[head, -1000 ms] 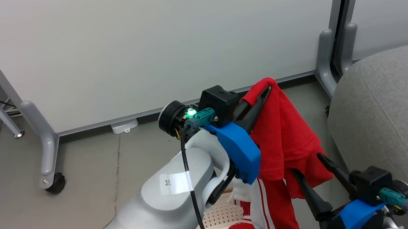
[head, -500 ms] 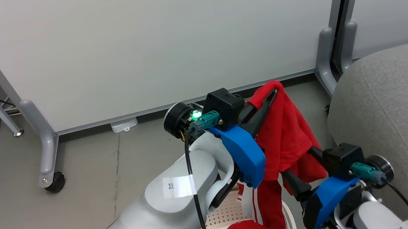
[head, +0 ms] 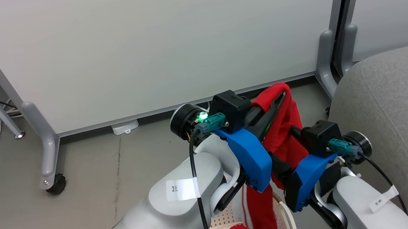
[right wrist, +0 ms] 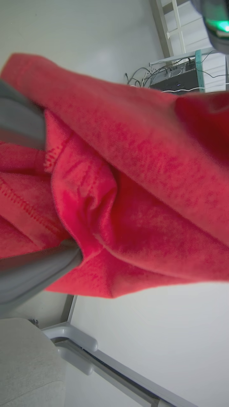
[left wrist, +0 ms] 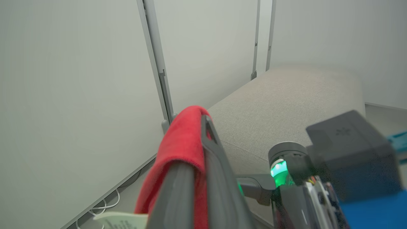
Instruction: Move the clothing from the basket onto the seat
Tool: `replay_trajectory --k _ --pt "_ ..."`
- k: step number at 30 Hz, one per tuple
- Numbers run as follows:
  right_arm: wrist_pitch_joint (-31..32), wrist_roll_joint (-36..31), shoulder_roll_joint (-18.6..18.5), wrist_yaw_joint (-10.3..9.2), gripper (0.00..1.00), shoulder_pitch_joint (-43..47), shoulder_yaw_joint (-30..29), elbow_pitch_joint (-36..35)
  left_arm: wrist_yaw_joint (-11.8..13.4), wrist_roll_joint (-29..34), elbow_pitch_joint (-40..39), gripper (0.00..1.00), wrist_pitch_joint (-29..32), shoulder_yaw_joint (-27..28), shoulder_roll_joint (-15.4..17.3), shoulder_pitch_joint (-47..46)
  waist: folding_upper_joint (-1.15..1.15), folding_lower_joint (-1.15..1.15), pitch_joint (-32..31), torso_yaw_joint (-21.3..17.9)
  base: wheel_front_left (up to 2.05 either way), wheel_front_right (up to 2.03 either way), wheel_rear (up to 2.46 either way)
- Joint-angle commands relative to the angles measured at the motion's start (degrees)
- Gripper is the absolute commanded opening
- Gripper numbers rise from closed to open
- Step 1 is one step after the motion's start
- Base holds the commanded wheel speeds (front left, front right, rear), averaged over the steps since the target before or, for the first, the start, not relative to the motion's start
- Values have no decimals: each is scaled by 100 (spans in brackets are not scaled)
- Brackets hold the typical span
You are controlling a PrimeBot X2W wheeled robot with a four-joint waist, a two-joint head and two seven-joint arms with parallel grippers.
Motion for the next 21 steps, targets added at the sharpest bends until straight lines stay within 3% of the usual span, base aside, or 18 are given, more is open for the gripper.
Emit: replay_trajectory --k 1,8,10,11,21 --pt "-48 48 -19 2 100 -109 45 54 -2 -8 -25 0 14 -19 -1 64 0 -1 -5 -1 0 0 0" --pt "-227 305 -20 1 99 -491 331 533 -12 -21 -87 0 24 -26 -1 78 0 -1 -30 13 0 0 0" --pt "-265 391 -19 1 6 -566 353 652 -16 -28 -90 0 22 -27 -1 81 0 -1 -31 21 0 0 0" --pt "-293 421 -19 1 0 -601 367 696 -18 -24 -87 0 26 -26 -1 88 0 -1 -31 24 0 0 0" --pt "-522 602 -19 2 0 -740 435 938 -35 -38 30 0 40 -27 -1 121 0 -1 -21 -41 0 0 0"
